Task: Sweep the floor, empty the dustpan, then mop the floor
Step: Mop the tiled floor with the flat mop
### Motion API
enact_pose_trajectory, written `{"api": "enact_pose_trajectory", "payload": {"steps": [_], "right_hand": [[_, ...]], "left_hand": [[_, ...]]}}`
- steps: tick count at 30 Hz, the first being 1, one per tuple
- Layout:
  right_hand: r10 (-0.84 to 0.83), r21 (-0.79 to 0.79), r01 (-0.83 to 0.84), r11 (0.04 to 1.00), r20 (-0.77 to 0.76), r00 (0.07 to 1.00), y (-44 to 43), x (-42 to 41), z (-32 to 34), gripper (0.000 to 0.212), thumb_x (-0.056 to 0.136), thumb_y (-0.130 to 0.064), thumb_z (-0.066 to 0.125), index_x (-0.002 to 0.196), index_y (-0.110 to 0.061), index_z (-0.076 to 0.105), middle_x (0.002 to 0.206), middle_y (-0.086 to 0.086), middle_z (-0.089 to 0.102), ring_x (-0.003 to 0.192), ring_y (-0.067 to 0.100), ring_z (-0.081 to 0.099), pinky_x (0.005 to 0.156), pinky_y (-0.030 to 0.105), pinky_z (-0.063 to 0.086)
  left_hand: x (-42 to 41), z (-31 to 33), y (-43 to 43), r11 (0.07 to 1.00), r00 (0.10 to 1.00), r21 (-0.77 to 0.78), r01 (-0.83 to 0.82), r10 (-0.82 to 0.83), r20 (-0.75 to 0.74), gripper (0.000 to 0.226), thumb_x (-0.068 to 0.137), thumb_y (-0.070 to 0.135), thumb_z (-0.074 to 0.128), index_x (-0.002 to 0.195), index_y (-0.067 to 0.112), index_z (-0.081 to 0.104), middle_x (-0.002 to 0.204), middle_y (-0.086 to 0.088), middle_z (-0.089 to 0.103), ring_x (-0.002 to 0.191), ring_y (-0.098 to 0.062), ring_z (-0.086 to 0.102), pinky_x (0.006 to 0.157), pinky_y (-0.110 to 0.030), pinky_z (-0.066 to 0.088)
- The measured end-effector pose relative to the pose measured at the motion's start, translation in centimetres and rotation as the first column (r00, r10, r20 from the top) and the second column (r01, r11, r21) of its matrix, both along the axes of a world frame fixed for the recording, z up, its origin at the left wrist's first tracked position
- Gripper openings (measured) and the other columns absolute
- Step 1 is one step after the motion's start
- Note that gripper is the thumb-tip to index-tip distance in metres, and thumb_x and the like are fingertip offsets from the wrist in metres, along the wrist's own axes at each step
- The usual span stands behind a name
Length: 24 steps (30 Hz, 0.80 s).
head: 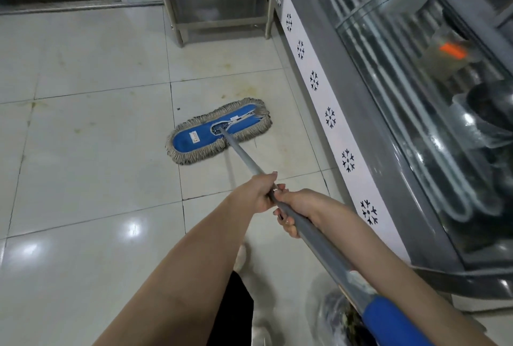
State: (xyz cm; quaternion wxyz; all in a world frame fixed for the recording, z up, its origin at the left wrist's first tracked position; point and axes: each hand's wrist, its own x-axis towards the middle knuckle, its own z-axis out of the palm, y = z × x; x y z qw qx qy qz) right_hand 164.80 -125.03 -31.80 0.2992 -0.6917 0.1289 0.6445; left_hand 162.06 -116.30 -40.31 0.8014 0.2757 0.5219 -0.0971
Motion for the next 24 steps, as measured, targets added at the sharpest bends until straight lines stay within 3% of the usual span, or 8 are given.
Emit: {"api": "enact_pose_trajectory", "payload": {"steps": [4,9,14,24], "right_hand": [[-0.034,0.015,0.034,0.999,0.012,0.999,6.5,2.9,-0.7,0.044,0.101,-0.038,0.041,0.069,-0.008,0.041,0.028,0.002,0.039,0.018,0.008,0.033,0.03,0.005,0.028],[-0.051,0.02,0.05,0.999,0.013,0.999,13.2,6.3,-1.8,0.043,0.1,-0.038,0.042,0.07,-0.007,0.04,0.027,0.002,0.039,0.017,0.009,0.033,0.03,0.006,0.029],[-0.093,0.04,0.094,0.995,-0.027,0.995,14.4,7.2,-2.1,0.041,0.1,-0.036,0.043,0.07,-0.008,0.04,0.027,0.002,0.038,0.017,0.007,0.032,0.028,0.006,0.028],[-0.184,0.062,0.189,0.98,-0.077,0.98,6.8,4.8,-1.0,0.04,0.1,-0.034,0.044,0.069,-0.009,0.039,0.028,0.001,0.04,0.017,0.006,0.033,0.028,0.005,0.027]], "left_hand": [[3.1,-0.2,6.5,1.0,1.0,0.023,0.003,-0.003,-0.002,0.018,0.101,0.022,0.043,0.107,0.006,0.036,0.072,-0.006,0.043,0.058,-0.014,0.046,0.054,-0.023,0.048],[6.6,-0.5,13.1,0.998,0.999,0.053,0.016,-0.014,-0.038,0.026,0.101,0.022,0.044,0.081,0.006,0.038,0.073,-0.006,0.044,0.059,-0.014,0.046,0.057,-0.023,0.048],[7.9,-1.0,14.5,0.997,0.998,0.071,0.043,-0.04,-0.041,0.018,0.101,0.022,0.044,0.106,0.006,0.037,0.071,-0.005,0.044,0.059,-0.014,0.047,0.057,-0.022,0.046],[6.0,-1.2,7.8,0.987,0.991,0.102,0.126,-0.12,-0.063,0.015,0.101,0.02,0.043,0.107,0.008,0.037,0.07,-0.006,0.043,0.055,-0.016,0.046,0.047,-0.023,0.045]]}}
